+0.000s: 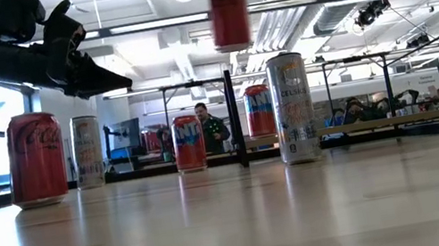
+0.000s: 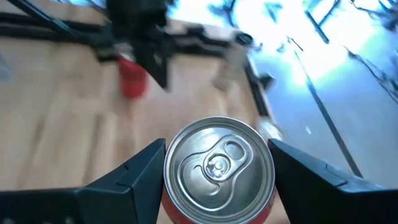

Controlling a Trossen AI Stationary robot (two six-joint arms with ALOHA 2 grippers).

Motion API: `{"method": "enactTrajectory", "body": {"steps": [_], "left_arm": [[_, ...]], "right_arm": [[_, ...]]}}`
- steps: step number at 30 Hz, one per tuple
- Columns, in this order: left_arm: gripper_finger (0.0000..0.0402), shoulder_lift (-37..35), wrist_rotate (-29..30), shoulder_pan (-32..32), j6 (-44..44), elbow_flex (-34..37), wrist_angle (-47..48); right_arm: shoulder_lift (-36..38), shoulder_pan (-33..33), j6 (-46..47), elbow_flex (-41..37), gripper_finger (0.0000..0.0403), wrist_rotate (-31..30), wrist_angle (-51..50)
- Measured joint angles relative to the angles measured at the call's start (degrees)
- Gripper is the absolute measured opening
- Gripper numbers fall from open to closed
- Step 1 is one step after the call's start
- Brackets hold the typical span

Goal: Place canned beverage on shelf
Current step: Put the right red black soda can on the shelf

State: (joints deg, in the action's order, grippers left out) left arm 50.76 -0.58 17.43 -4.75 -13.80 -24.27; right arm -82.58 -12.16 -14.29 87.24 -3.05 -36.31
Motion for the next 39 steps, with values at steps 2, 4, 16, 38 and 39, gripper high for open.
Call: {"method": "enactTrajectory", "body": {"steps": [2, 4, 16, 38, 39], "left_arm": [[0.0, 0.0, 0.0, 0.0, 0.0, 0.0, 0.0], [0.0, 0.0, 0.0, 0.0, 0.0, 0.0, 0.01], [0.0, 0.0, -0.02, 0.0, 0.0, 0.0, 0.94], [0.0, 0.02, -0.04, 0.0, -1.48, 0.0, -2.67], [0.0, 0.02, -0.04, 0.0, -1.48, 0.0, -2.64]], "right_arm": [[2.22, -3.21, -0.8, 0.0, 0.024, -1.0, -3.21], [3.53, -7.39, -1.38, 0.09, 0.024, -0.95, -6.76], [-0.68, -27.83, -11.49, -6.84, 0.024, 13.97, -5.47], [-4.95, -41.17, -14.66, -19.23, 0.024, 27.26, 8.03], [-5.49, -41.11, -14.63, -19.23, 0.024, 27.13, 8.3]]}}
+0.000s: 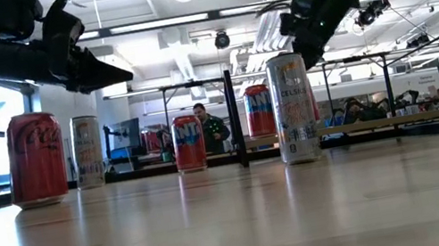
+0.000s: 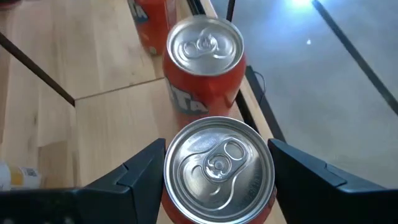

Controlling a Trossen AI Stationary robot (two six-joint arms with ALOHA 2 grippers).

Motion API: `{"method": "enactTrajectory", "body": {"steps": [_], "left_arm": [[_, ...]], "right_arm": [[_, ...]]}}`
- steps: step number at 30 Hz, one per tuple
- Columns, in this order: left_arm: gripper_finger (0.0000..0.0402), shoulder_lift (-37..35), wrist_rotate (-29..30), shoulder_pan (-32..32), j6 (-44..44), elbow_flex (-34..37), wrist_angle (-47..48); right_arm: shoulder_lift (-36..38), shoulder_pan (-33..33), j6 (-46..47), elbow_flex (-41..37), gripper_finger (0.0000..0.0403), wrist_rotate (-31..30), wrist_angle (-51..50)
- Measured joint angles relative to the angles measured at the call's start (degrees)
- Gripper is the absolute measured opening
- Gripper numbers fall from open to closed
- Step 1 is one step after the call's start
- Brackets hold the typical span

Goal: Place canned beverage on shelf
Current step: Put the right red black soda can on the shelf

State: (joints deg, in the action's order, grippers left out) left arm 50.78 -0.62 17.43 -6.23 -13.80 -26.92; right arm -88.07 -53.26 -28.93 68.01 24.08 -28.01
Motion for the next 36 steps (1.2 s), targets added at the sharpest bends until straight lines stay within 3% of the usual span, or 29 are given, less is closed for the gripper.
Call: {"method": "enactTrajectory", "body": {"steps": [18, 36], "left_arm": [[0.0, 0.0, 0.0, 0.0, 0.01, 0.0, 0.15], [0.0, -0.01, -0.02, 0.0, 0.19, 0.0, 0.11]], "right_arm": [[-1.63, -0.39, 0.03, 0.04, 0.0241, -3.98, 2.7], [-1.62, -0.39, 4.46, 0.07, 0.0288, -7.13, 2.19]]}}
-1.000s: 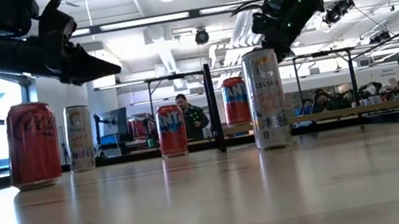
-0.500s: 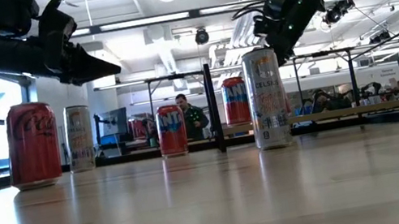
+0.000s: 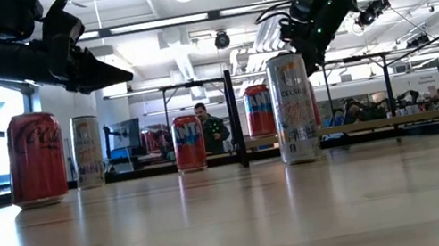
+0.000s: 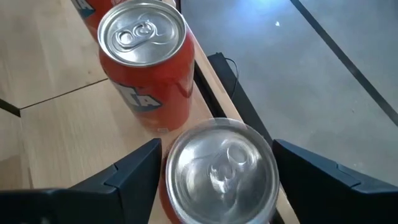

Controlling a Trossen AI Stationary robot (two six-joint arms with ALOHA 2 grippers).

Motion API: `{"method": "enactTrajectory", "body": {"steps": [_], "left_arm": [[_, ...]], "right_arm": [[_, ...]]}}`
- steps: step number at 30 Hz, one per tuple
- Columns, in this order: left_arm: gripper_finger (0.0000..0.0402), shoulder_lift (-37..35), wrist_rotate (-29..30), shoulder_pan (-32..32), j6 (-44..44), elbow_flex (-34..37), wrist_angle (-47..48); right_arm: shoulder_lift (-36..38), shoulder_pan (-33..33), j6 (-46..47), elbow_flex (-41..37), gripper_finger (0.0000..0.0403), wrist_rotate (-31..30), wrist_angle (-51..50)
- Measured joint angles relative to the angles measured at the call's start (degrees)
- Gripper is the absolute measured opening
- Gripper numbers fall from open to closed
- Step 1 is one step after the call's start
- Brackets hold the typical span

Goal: Place canned beverage on shelf
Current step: Put the right red black soda can on the shelf

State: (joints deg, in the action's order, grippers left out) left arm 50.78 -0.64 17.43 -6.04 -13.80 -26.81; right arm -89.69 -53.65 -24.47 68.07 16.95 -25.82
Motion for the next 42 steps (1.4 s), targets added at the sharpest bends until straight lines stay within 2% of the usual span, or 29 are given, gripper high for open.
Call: {"method": "enactTrajectory", "body": {"steps": [9, 15, 17, 20, 24, 27, 28, 30, 33, 39, 42], "left_arm": [[0.0, 0.01, -0.02, 0.0, -0.02, 0.0, 0.0], [0.0001, 0.01, 0.0, 0.0, -0.05, 0.0, 0.0], [0.0001, 0.01, -0.02, 0.0, -0.09, 0.0, 0.0], [0.0001, 0.0, 0.0, 0.0, -0.11, 0.0, 0.01], [0.0001, 0.01, 0.0, 0.0, -0.13, 0.0, 0.0], [0.0001, 0.01, -0.01, 0.0, -0.17, 0.0, 0.0], [0.0001, 0.01, 0.0, 0.0, -0.17, 0.0, 0.0], [0.0001, 0.01, 0.0, 0.0, -0.17, 0.0, -0.03], [0.0001, 0.01, 0.0, 0.0, -0.17, 0.0, -0.07], [0.0001, 0.01, 0.04, 0.35, -0.03, 0.0, -0.39], [0.0001, 0.0, 0.04, 0.35, -0.02, 0.0, -0.39]], "right_arm": [[0.0, 0.33, 0.18, 1.48, 0.0289, 0.0, -0.47], [0.08, 2.96, -0.57, 8.24, 0.0276, -0.88, -8.63], [0.09, 4.18, -0.59, 11.18, 0.0255, -3.81, -13.67], [0.11, 5.62, 0.04, 15.15, 0.0199, -10.08, -21.99], [0.11, 5.56, 1.92, 16.91, 0.0091, -15.88, -29.85], [0.15, 4.46, 3.25, 16.06, 0.0018, -21.62, -30.35], [0.15, 4.03, 3.56, 15.37, 0.0011, -23.85, -29.28], [0.09, 2.9, 4.38, 14.18, 0.0022, -25.56, -27.57], [-0.22, 1.24, 4.71, 12.6, 0.0032, -23.54, -24.72], [-3.15, -0.15, 2.8, 10.98, 0.0004, -22.39, -21.52], [-4.98, -0.15, 2.44, 10.86, 0.0004, -21.88, -19.86]]}}
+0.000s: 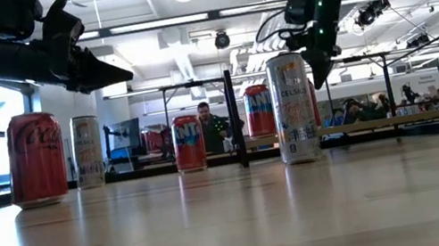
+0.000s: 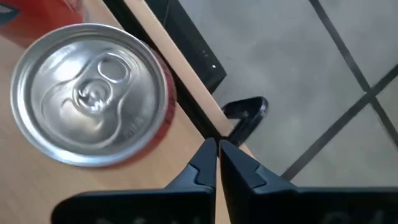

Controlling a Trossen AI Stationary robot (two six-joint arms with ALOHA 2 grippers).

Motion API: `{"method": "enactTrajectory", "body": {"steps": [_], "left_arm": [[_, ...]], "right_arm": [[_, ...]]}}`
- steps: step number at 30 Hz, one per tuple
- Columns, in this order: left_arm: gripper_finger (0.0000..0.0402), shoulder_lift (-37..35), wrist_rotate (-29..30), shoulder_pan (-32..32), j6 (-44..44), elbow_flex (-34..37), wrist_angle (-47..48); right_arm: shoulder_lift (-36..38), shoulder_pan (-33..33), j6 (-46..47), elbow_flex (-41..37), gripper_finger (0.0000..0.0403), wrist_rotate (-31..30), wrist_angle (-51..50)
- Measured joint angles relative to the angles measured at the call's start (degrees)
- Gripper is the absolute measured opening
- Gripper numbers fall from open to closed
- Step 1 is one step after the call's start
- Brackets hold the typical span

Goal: Place canned beverage on shelf
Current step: Put the right red black soda can on the shelf

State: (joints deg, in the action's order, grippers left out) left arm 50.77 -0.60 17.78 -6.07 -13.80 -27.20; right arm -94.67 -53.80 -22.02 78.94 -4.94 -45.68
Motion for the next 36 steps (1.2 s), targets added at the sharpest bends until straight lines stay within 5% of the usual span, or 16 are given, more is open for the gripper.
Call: {"method": "enactTrajectory", "body": {"steps": [36], "left_arm": [[0.0, 0.01, 0.0, -0.02, -0.03, 0.0, 0.37]], "right_arm": [[-1.33, -0.35, -6.97, 0.0, 0.0, 9.47, 8.81]]}}
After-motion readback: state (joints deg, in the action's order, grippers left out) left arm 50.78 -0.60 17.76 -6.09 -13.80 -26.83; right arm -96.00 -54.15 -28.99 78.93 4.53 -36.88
